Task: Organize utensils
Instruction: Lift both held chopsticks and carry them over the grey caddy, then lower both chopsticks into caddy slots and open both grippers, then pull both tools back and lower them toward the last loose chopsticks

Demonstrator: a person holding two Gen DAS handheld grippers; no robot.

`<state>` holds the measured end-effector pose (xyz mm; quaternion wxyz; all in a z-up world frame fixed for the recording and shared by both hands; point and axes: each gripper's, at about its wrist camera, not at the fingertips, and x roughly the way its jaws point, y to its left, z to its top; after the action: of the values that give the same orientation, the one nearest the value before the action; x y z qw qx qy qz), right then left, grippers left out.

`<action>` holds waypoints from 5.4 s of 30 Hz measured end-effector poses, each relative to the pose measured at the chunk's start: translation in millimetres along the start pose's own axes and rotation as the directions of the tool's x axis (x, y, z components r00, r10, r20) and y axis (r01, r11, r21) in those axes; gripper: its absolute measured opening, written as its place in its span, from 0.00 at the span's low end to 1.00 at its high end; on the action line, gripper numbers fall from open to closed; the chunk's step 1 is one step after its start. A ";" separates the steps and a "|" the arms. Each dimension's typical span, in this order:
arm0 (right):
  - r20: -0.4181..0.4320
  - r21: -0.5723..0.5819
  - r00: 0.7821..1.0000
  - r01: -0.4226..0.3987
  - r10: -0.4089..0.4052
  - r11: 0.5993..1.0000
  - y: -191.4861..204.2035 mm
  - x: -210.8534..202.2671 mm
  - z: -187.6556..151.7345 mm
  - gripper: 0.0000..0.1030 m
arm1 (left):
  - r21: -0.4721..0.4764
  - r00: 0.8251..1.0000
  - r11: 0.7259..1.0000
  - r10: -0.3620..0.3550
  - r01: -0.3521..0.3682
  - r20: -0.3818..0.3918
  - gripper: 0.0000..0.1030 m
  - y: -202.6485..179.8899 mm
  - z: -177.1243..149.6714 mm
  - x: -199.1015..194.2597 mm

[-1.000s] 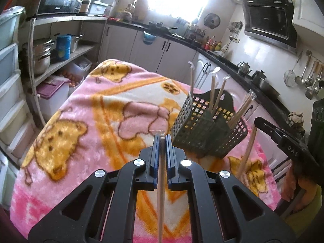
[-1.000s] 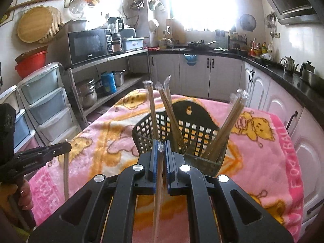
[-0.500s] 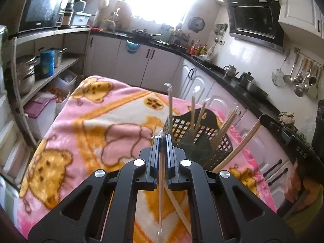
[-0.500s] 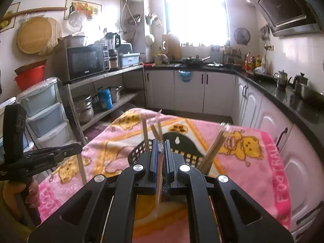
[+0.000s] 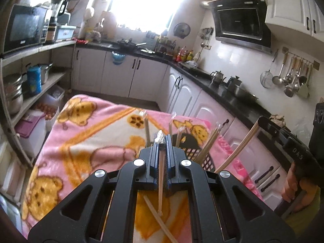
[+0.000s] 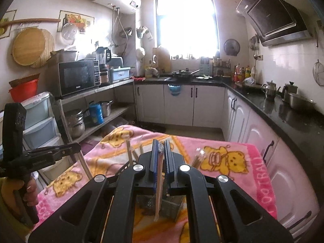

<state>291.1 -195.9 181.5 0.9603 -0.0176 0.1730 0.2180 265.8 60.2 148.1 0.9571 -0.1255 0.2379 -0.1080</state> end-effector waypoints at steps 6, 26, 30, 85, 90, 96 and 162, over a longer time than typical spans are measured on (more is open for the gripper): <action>0.044 -0.017 0.999 0.012 -0.011 1.000 -3.9 -2.8 21.3 0.06 | 0.027 0.999 1.000 -0.007 0.006 0.044 0.01 -9.4 24.7 -3.1; 0.059 0.007 0.998 0.012 -0.012 1.000 -20.8 26.0 38.3 0.06 | -0.017 0.993 1.000 0.016 -0.014 0.116 0.01 -0.7 64.1 25.7; 0.055 0.015 0.998 0.008 -0.009 1.000 -22.2 33.3 36.4 0.06 | -0.043 0.994 0.999 0.021 -0.017 0.107 0.01 5.6 59.8 36.1; -0.097 0.112 0.995 0.031 -0.020 0.993 -42.6 104.0 -41.3 0.06 | -0.071 0.999 0.997 0.029 -0.027 0.021 0.01 23.5 -5.4 95.2; -0.110 0.117 0.994 0.038 -0.025 0.992 -46.7 99.5 -44.5 0.06 | -0.093 0.999 0.995 0.040 -0.038 0.018 0.01 30.6 -6.9 94.3; -0.120 0.124 0.993 0.032 -0.017 0.992 -51.3 93.7 -47.8 0.06 | -0.086 0.999 0.995 0.049 -0.048 0.012 0.01 30.1 -8.7 93.3; -0.202 0.133 0.979 0.008 0.019 0.991 -33.4 35.1 -94.2 0.60 | -0.081 0.991 0.992 0.086 -0.094 -0.105 0.84 36.8 -84.3 28.6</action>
<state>304.3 -221.9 79.6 0.9361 0.0246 0.2842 0.2056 255.2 71.5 53.0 0.9415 -0.1499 0.2958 -0.0606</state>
